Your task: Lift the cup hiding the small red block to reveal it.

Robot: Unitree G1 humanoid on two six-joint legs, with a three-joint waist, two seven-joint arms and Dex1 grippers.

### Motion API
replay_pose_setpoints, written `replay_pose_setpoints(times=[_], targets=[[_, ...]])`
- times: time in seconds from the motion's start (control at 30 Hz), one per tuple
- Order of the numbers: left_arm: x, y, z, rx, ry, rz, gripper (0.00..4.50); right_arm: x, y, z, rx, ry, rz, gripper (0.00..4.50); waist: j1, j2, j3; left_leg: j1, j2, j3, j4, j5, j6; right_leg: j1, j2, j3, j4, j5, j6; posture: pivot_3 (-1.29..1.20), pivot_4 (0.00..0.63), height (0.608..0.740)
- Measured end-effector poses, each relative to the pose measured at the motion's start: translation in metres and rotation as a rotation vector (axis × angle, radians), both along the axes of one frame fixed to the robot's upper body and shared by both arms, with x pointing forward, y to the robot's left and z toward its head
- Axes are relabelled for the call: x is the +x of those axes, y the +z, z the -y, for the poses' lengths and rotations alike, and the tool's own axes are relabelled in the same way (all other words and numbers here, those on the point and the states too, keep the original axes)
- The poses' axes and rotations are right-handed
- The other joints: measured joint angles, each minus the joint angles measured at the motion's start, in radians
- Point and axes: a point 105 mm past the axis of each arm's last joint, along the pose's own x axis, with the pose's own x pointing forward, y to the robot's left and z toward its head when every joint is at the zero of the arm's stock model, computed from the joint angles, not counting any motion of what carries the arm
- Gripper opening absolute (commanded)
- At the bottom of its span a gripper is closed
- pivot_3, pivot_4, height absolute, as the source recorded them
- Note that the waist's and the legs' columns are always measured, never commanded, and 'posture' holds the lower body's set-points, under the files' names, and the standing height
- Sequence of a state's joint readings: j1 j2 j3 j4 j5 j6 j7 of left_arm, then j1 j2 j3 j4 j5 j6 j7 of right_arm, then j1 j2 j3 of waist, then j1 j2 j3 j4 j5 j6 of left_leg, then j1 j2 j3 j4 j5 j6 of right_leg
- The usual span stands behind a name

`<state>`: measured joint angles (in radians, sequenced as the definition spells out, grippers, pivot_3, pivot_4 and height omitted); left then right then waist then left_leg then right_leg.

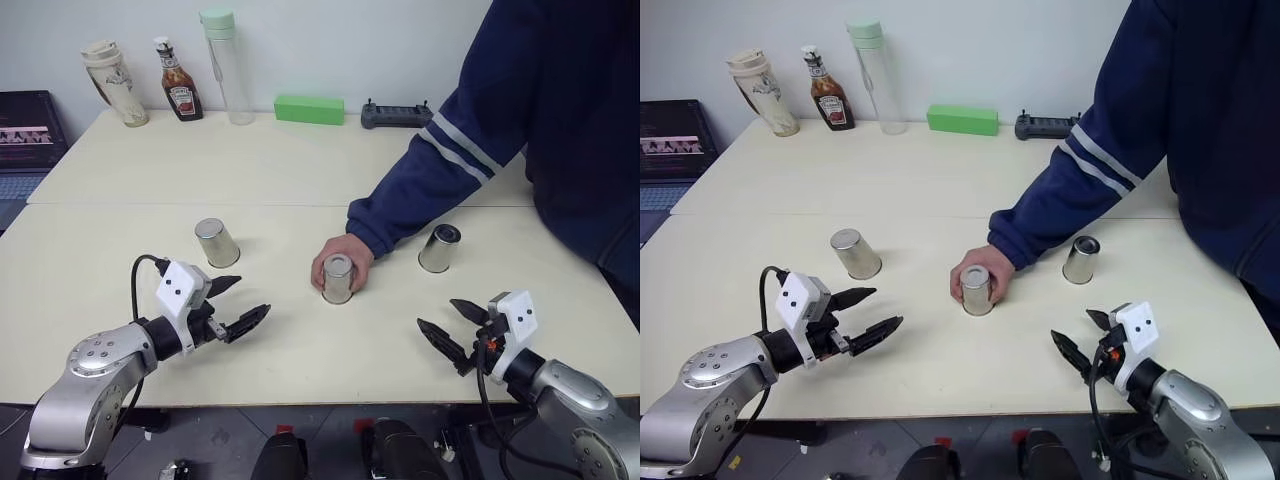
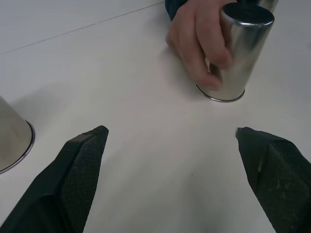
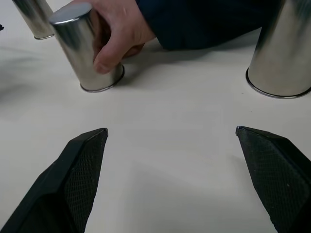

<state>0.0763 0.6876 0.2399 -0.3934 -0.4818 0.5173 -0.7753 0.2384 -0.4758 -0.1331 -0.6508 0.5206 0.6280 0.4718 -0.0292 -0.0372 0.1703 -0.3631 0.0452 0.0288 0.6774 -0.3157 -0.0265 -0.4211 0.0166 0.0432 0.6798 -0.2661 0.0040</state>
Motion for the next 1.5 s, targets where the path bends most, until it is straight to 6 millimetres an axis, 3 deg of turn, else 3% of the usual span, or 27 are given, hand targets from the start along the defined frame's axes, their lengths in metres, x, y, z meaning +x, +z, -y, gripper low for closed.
replay_pose_setpoints(times=[1.5], targets=[[0.002, -0.003, -0.0013, 0.024, -0.011, 0.002, 4.5, 0.0021, 0.001, -0.0037, -0.007, 0.004, 0.016, 4.49, 0.0, 0.0, 0.0, 0.0, 0.0, 0.0, 0.0, 0.0, 0.0, 0.0, 0.0, 0.0, 0.0, 0.0, 0.0, 0.0, 0.15, 0.74]])
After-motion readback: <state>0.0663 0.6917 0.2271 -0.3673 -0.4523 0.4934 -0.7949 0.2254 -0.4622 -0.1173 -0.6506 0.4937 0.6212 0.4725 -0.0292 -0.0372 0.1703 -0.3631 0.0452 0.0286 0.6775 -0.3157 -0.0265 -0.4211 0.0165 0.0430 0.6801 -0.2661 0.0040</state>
